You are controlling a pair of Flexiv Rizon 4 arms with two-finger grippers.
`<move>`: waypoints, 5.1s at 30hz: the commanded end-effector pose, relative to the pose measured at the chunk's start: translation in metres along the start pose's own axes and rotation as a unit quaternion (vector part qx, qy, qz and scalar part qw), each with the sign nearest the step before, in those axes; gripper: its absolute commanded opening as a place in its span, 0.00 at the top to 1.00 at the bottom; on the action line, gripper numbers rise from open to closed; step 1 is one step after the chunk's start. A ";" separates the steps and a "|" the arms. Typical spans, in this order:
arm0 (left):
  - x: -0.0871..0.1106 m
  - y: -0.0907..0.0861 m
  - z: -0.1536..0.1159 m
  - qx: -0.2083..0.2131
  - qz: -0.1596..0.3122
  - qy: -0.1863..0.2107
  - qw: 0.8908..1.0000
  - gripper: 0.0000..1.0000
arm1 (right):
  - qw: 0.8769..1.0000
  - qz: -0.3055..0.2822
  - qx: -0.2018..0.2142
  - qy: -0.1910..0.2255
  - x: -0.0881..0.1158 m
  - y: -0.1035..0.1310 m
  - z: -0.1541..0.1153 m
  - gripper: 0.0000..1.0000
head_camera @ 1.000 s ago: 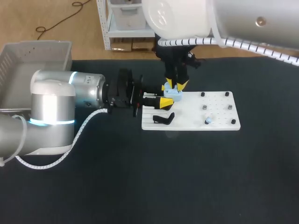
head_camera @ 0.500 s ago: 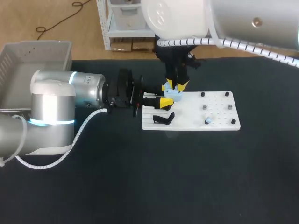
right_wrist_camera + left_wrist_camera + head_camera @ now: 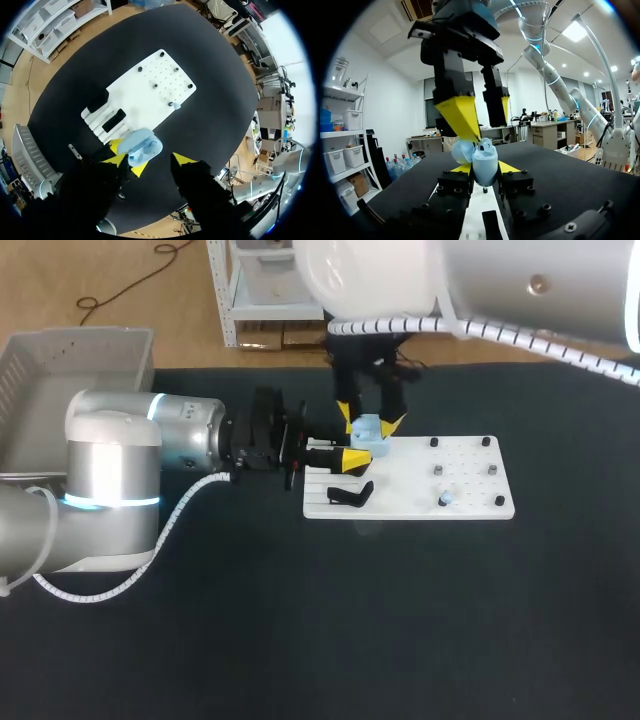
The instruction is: Pick up each earbud case from the left stands, insert the matching earbuds, close the lid, and place the case in the box.
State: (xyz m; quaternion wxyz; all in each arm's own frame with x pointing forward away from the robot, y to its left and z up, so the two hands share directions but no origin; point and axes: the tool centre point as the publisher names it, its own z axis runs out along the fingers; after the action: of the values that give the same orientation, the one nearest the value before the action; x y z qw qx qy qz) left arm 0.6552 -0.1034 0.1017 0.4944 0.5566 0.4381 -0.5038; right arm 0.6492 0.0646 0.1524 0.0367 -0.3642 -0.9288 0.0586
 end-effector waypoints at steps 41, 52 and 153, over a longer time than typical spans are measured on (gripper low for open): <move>0.003 0.000 0.000 0.000 0.001 -0.004 1.000 1.00 | 0.950 -0.214 -0.224 -0.034 -0.039 -0.101 0.037 0.54; 0.006 -0.007 -0.015 -0.010 0.002 -0.001 1.000 1.00 | 0.954 -0.192 -0.227 -0.029 -0.049 -0.096 0.044 0.53; 0.012 -0.019 -0.031 -0.012 -0.013 0.008 1.000 1.00 | 0.973 -0.155 -0.160 -0.055 -0.072 -0.071 0.133 1.00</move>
State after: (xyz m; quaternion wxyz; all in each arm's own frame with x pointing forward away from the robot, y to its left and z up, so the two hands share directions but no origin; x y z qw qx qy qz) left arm 0.6427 -0.0703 0.0933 0.4871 0.5523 0.4570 -0.4989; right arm 0.6434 -0.0471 0.0196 -0.0649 -0.2131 -0.9717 -0.0790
